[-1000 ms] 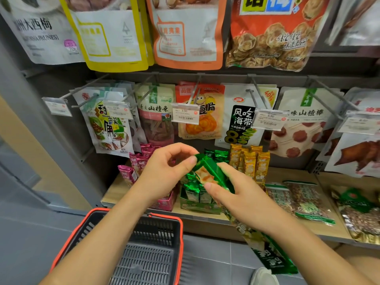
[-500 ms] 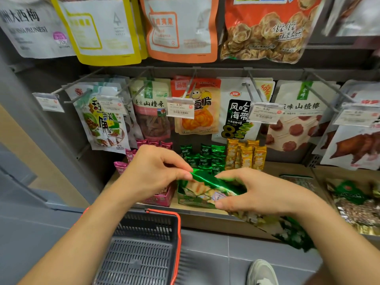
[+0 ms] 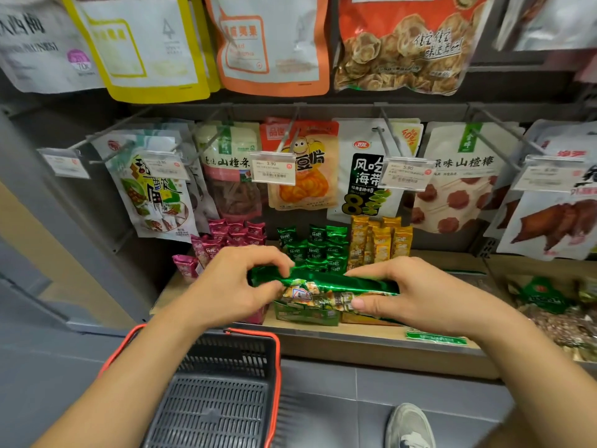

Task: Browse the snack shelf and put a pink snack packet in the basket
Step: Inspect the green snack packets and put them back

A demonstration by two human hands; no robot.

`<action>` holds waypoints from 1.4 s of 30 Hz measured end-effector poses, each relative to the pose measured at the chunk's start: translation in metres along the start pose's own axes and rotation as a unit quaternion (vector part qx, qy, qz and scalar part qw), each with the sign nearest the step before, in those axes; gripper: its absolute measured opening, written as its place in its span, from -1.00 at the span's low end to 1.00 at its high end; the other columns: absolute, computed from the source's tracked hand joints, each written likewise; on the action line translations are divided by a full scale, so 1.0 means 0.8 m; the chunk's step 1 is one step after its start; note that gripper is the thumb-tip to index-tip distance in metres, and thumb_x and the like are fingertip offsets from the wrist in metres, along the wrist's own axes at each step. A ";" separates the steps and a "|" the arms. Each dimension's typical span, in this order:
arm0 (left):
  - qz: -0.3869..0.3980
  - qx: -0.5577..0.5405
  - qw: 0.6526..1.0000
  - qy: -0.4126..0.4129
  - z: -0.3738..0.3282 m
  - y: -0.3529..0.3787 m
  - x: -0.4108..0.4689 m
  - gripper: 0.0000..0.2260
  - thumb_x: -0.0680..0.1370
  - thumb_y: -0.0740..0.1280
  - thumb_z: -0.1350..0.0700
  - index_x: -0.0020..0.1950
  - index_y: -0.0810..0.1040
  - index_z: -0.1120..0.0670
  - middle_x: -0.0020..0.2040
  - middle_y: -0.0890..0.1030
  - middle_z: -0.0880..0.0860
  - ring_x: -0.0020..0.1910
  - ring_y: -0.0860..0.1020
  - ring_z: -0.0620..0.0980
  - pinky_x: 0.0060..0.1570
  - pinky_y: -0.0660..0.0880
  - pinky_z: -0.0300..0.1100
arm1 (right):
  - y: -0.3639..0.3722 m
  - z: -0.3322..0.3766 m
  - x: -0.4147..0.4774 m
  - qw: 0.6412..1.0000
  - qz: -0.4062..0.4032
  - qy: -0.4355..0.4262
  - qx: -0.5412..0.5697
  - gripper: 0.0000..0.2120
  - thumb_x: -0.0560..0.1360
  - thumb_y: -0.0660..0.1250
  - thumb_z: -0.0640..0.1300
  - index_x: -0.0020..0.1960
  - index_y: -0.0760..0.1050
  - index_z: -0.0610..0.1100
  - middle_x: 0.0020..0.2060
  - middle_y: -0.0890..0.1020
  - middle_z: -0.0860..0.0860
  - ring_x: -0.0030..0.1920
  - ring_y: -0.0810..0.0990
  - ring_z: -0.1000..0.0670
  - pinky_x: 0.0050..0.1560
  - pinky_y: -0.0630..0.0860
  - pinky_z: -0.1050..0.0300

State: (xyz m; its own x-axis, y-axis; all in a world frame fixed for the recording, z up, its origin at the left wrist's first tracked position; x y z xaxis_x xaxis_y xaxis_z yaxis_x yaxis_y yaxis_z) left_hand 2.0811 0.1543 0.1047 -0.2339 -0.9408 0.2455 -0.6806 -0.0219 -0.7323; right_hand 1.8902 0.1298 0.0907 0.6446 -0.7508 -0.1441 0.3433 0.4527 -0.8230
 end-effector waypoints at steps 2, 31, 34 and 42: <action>0.033 0.009 0.999 0.018 -0.014 0.020 0.002 -0.85 0.41 0.41 -0.07 -0.05 0.56 -0.14 0.00 0.66 -0.17 0.02 0.61 -0.19 0.07 0.54 -0.08 | 0.004 0.007 0.004 1.000 -0.007 -0.009 0.014 -0.49 0.49 0.36 0.16 0.41 0.43 0.10 0.33 0.50 0.21 0.31 0.44 0.23 0.38 0.35 0.20; 0.118 0.045 0.990 -0.059 0.039 0.046 -0.001 -0.72 0.37 0.53 0.03 -0.21 0.41 -0.06 -0.34 0.53 -0.07 -0.37 0.46 -0.10 -0.23 0.52 -0.04 | -0.026 0.009 0.009 0.874 -0.211 -0.009 0.438 -0.89 0.32 0.50 -0.10 -0.17 0.69 -0.10 -0.23 0.73 -0.06 -0.16 0.72 -0.06 -0.24 0.66 0.11; 0.119 0.042 0.989 -0.071 0.041 0.048 -0.004 -0.71 0.39 0.52 0.07 -0.17 0.38 -0.09 -0.37 0.51 -0.04 -0.48 0.39 -0.16 -0.36 0.44 -0.10 | -0.029 0.016 0.008 0.922 -0.275 -0.006 0.271 -0.94 0.42 0.49 -0.09 -0.23 0.66 -0.03 -0.29 0.70 0.06 -0.22 0.67 0.07 -0.20 0.64 0.13; 0.054 -0.124 0.991 -0.022 -0.008 0.025 -0.003 -0.76 0.46 0.46 -0.02 0.10 0.55 -0.14 -0.05 0.66 -0.07 -0.14 0.65 -0.04 -0.09 0.59 -0.04 | 0.001 0.070 0.020 0.933 -0.299 -0.095 0.178 -0.89 0.41 0.49 -0.01 -0.19 0.62 -0.02 -0.31 0.62 0.13 -0.24 0.59 0.11 -0.19 0.54 0.14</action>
State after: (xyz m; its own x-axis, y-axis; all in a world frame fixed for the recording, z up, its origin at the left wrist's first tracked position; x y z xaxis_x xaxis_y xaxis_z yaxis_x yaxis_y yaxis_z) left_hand 2.0636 0.1586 0.0932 -0.2875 -0.9470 0.1434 -0.8044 0.1575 -0.5728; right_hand 1.9390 0.1453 0.1182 0.3626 -0.8371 0.4097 0.8638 0.1368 -0.4848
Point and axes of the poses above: each hand's wrist, its own x-axis towards the middle knuckle, its own y-axis out of the palm, z = x × y, the point moved 9 cm from there along x, towards the middle knuckle
